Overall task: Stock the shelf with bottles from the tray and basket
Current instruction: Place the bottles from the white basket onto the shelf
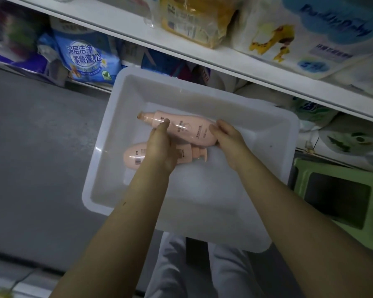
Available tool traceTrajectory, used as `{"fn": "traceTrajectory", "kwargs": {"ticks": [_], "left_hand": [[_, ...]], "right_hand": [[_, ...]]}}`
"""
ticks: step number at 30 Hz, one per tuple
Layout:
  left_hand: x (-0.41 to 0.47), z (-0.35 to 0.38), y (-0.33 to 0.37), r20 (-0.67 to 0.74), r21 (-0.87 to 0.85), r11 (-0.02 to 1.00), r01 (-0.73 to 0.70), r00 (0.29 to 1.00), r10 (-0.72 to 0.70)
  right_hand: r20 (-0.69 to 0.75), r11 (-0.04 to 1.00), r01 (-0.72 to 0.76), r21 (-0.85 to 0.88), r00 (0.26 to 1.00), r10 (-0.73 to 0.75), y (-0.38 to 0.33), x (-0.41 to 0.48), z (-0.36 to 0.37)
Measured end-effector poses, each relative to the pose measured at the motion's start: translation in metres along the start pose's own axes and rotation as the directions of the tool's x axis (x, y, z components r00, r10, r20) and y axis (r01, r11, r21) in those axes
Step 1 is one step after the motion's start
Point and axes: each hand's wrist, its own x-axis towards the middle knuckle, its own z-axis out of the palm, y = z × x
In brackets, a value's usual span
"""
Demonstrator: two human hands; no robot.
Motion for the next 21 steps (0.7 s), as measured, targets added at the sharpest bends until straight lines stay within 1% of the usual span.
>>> {"fn": "traceTrajectory", "kwargs": {"ticks": [2, 5, 8, 11, 14, 17, 19, 21], "left_hand": [[0.001, 0.009, 0.0, 0.007, -0.045, 0.999, -0.008, 1.0, 0.008], [-0.001, 0.017, -0.005, -0.032, 0.011, 0.999, -0.036, 0.999, 0.037], [-0.003, 0.016, -0.012, -0.049, 0.046, 0.997, -0.058, 0.997, 0.061], [-0.018, 0.013, -0.019, -0.026, 0.037, 0.997, -0.073, 0.997, 0.074], [-0.044, 0.009, -0.025, 0.054, 0.07, 0.991, -0.116, 0.992, 0.113], [-0.084, 0.006, -0.028, 0.161, 0.098, 0.989, -0.11, 0.983, 0.093], [-0.123, 0.006, -0.029, 0.259, 0.113, 0.987, -0.111, 0.963, 0.078], [-0.166, 0.006, -0.028, 0.343, 0.141, 0.978, -0.153, 0.934, 0.097]], "right_hand": [[0.037, 0.999, -0.019, -0.039, 0.999, 0.02, 0.003, 0.003, -0.002], [0.099, 0.999, -0.02, -0.033, 0.995, 0.023, 0.006, -0.005, -0.002], [0.106, 0.999, 0.045, 0.01, 0.993, -0.046, 0.006, -0.021, -0.004], [0.099, 0.995, 0.083, 0.05, 0.991, -0.087, 0.004, -0.047, -0.013], [0.125, 0.989, 0.091, 0.117, 0.987, -0.105, 0.001, -0.092, -0.03], [0.129, 0.977, 0.095, 0.191, 0.984, -0.121, -0.008, -0.15, -0.049], [0.096, 0.958, 0.119, 0.261, 0.984, -0.149, -0.016, -0.191, -0.06], [0.046, 0.927, 0.142, 0.347, 0.985, -0.167, -0.023, -0.23, -0.073]]}}
